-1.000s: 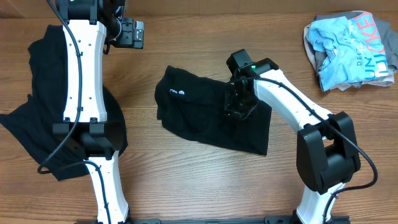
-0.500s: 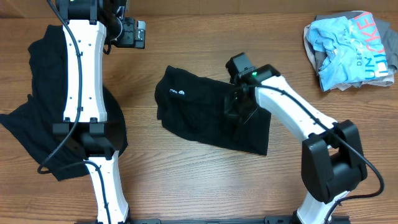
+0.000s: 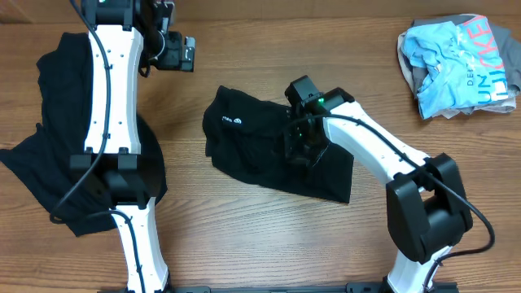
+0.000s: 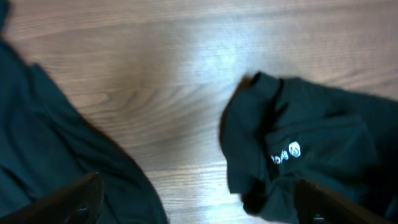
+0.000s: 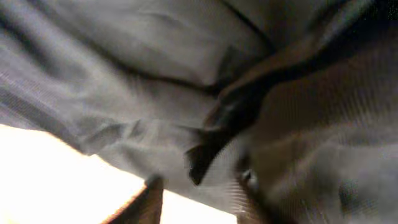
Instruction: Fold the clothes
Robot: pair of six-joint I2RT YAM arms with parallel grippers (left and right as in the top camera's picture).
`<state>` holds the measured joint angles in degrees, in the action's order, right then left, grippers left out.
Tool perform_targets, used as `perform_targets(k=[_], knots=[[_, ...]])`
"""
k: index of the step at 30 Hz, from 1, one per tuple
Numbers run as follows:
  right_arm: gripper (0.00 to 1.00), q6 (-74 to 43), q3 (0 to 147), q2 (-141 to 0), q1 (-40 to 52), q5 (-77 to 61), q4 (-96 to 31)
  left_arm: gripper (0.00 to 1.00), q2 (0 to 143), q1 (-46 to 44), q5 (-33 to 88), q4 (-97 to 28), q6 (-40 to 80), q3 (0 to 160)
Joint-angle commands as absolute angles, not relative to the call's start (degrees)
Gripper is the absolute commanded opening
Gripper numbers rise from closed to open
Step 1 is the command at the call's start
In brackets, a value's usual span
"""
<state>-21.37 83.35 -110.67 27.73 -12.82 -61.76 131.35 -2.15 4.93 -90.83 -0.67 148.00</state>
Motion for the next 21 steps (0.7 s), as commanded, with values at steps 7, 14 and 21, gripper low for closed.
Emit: perform_targets(k=[7,14,21], knots=[[0.84,-16.8,99.9,-101.1,22.1,-9.7,-73.0,1.0,130.0,-2.3,21.6,-86.5,-15.9,135.3],[0.87,-15.5,100.8,-100.9,14.8,-9.1,-76.1,1.0,130.0,-2.3,27.7,-81.0,-23.7,122.7],[0.88,-14.5,100.8,-100.9,11.2,-9.0,-77.5,1.0,130.0,-2.3,27.6,-71.7,-24.9,111.5]])
